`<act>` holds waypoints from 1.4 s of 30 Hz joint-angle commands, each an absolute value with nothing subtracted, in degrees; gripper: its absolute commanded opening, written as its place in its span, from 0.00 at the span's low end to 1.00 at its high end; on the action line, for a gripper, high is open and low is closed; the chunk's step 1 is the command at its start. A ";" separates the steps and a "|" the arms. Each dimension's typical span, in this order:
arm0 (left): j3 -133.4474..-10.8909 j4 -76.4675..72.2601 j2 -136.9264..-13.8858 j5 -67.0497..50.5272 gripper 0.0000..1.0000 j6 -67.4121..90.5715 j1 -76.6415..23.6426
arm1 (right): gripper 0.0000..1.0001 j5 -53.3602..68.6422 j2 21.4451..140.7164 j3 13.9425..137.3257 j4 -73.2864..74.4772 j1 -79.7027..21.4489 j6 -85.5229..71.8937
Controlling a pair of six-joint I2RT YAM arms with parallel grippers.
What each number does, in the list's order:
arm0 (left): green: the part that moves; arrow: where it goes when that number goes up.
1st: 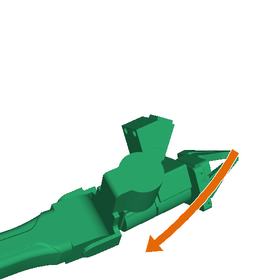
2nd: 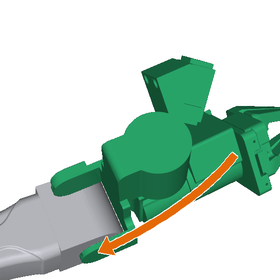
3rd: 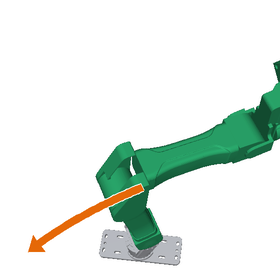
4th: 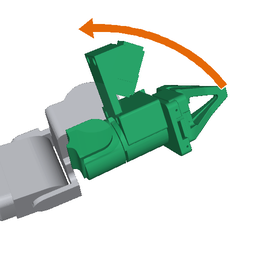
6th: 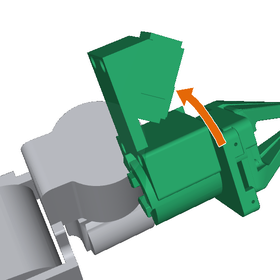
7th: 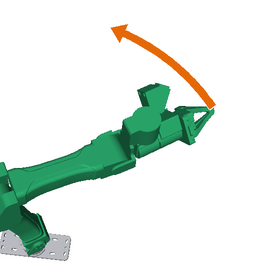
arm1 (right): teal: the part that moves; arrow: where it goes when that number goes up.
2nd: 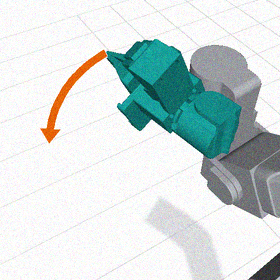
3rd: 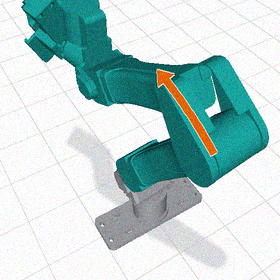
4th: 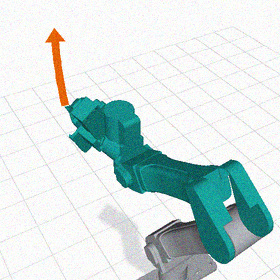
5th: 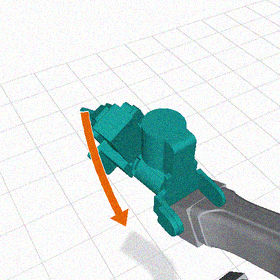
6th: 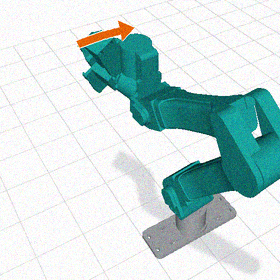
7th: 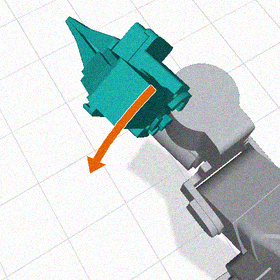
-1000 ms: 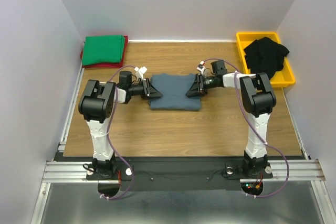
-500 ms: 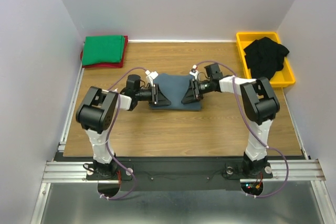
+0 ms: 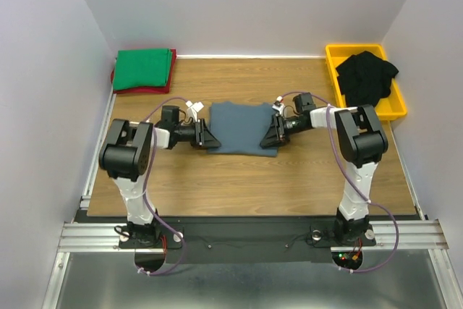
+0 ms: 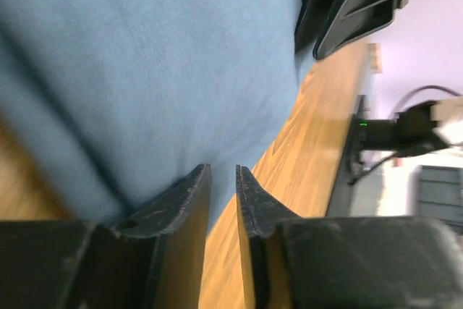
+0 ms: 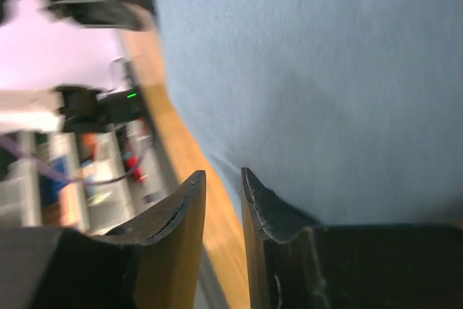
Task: Fold and stack the t-shirts
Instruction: Fold the tshirt, then neatly place the folded tshirt to the corner
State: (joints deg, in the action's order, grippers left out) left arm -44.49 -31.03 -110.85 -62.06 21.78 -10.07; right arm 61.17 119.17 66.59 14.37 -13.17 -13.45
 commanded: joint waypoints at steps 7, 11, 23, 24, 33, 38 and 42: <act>-51.23 -0.37 -77.46 -44.41 0.57 -14.22 -4.66 | 0.48 41.87 101.00 73.46 26.44 -13.97 -0.71; -53.34 -1.23 -65.85 -28.26 0.95 -20.57 -3.87 | 0.61 30.26 96.77 77.42 29.00 -18.80 7.72; -62.14 11.25 -70.13 -45.08 0.99 -0.53 13.78 | 0.63 -1.64 106.68 84.46 25.07 -49.56 18.10; -61.88 11.51 -70.48 -44.91 0.99 -0.27 14.32 | 0.63 -2.80 107.83 84.81 24.35 -50.88 18.45; -60.03 13.71 -76.81 -43.24 0.99 1.76 17.31 | 0.59 -12.30 118.47 89.56 19.87 -58.62 19.42; -57.92 12.75 -77.52 -42.63 0.99 1.14 17.32 | 0.54 -15.73 121.46 89.83 18.37 -59.06 20.65; -55.99 11.60 -77.52 -42.54 0.99 0.88 17.40 | 0.42 -16.08 122.34 89.21 18.37 -59.06 21.01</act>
